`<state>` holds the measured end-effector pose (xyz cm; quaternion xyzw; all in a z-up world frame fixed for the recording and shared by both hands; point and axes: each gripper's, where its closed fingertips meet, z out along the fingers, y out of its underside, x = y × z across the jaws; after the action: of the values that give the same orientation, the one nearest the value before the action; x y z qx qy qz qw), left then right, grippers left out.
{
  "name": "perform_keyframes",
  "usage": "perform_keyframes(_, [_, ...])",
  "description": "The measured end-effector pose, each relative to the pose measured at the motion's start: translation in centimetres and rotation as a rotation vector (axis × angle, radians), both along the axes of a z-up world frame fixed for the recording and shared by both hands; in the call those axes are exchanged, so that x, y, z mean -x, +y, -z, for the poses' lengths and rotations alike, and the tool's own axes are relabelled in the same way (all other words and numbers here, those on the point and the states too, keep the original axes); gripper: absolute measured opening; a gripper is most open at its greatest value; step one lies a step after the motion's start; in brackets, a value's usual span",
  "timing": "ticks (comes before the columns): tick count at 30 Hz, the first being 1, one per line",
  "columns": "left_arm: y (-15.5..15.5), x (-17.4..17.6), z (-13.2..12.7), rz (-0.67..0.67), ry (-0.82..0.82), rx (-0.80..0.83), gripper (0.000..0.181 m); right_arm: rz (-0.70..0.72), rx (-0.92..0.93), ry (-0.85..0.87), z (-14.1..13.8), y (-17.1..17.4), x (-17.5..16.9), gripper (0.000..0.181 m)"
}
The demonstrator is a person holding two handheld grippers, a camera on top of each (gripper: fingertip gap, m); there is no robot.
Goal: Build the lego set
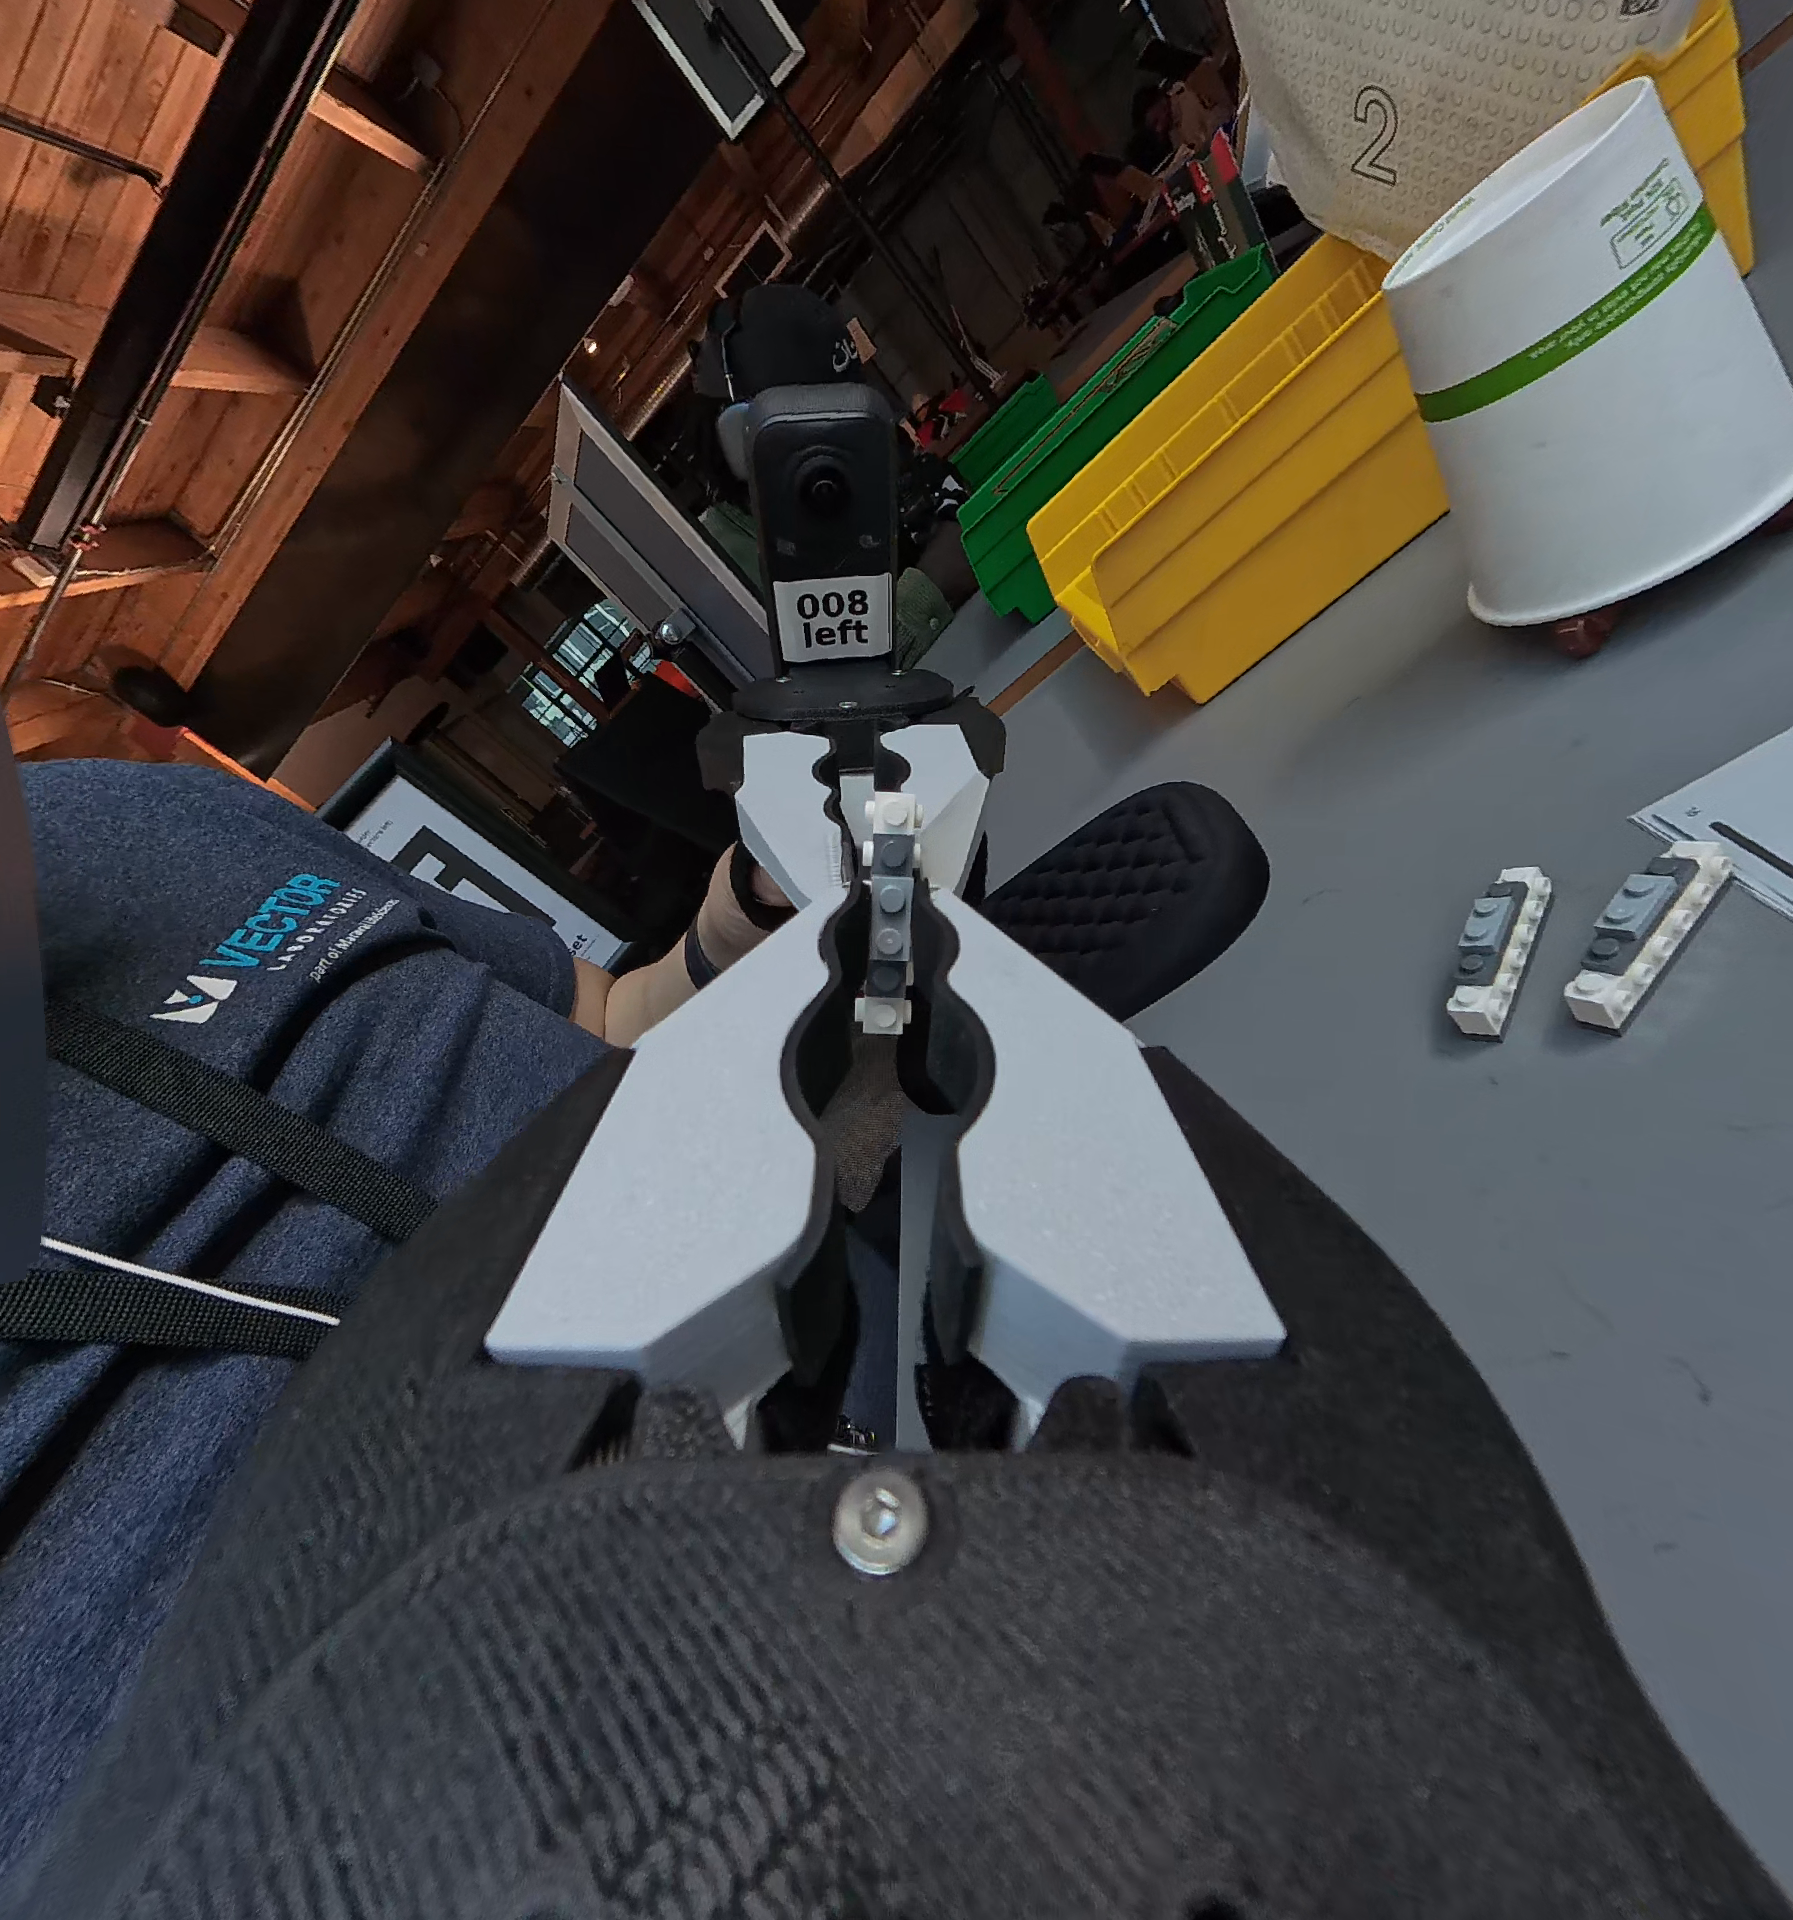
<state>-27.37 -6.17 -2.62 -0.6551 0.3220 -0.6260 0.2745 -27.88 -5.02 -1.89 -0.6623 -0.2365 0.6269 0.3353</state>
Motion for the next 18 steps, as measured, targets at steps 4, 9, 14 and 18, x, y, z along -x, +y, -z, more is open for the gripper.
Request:
perform_keyframes(4, [-0.3,-0.07,0.23,0.021,0.027,-0.01,0.008,-0.015,-0.008,-0.011,0.16,-0.3,0.04,0.006])
perform_keyframes(9, [-0.64,-0.09,0.51,0.051,0.066,-0.035,0.008,-0.035,-0.01,-0.022,0.42,-0.67,0.11,0.006])
perform_keyframes(14, [-0.79,-0.08,0.46,0.058,0.064,-0.047,0.008,-0.046,-0.021,-0.023,0.25,-0.77,0.13,0.006])
perform_keyframes(18, [-0.52,-0.13,0.0,0.045,0.026,-0.038,0.008,-0.023,-0.071,-0.011,-0.29,-0.45,0.09,0.006])
